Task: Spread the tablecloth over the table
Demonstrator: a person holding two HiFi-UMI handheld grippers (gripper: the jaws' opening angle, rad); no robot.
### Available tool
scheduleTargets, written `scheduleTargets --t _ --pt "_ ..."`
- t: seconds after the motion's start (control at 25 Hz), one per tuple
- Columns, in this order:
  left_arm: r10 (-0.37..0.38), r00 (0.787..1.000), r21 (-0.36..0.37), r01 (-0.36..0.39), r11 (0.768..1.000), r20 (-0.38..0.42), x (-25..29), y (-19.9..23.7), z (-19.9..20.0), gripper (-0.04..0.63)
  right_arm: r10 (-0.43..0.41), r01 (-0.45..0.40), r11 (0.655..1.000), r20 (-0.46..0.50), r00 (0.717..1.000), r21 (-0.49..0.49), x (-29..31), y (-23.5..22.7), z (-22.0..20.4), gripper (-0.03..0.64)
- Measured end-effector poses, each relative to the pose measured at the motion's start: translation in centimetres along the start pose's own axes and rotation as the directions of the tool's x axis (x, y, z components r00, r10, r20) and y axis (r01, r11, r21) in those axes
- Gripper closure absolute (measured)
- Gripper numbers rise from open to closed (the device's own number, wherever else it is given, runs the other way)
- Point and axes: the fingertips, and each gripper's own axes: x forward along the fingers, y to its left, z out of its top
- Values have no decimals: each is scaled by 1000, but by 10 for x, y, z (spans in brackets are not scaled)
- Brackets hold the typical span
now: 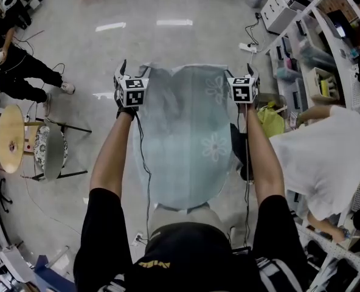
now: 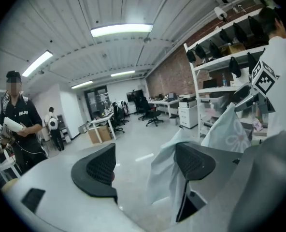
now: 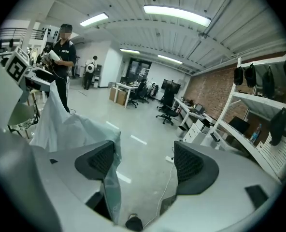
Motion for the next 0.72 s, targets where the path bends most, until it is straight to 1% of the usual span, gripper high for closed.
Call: scheduleTargets --t 0.12,0.24,0.48,0.72 --pt "-19 1000 5 19 1000 -23 -1 -5 -11 193 19 -19 1000 -35 999 -2 -1 7 -9 245" --pt "-33 997 12 34 999 -72 -5 -6 -33 192 53 -53 999 -79 995 -4 1 23 -18 242" --pt "-60 983 63 72 995 -171 -7 -17 -71 187 124 -127 992 -191 974 0 5 42 -56 229" --pt "-80 972 101 105 989 -221 -16 -27 -100 187 145 -145 989 -214 966 17 1 50 -68 228"
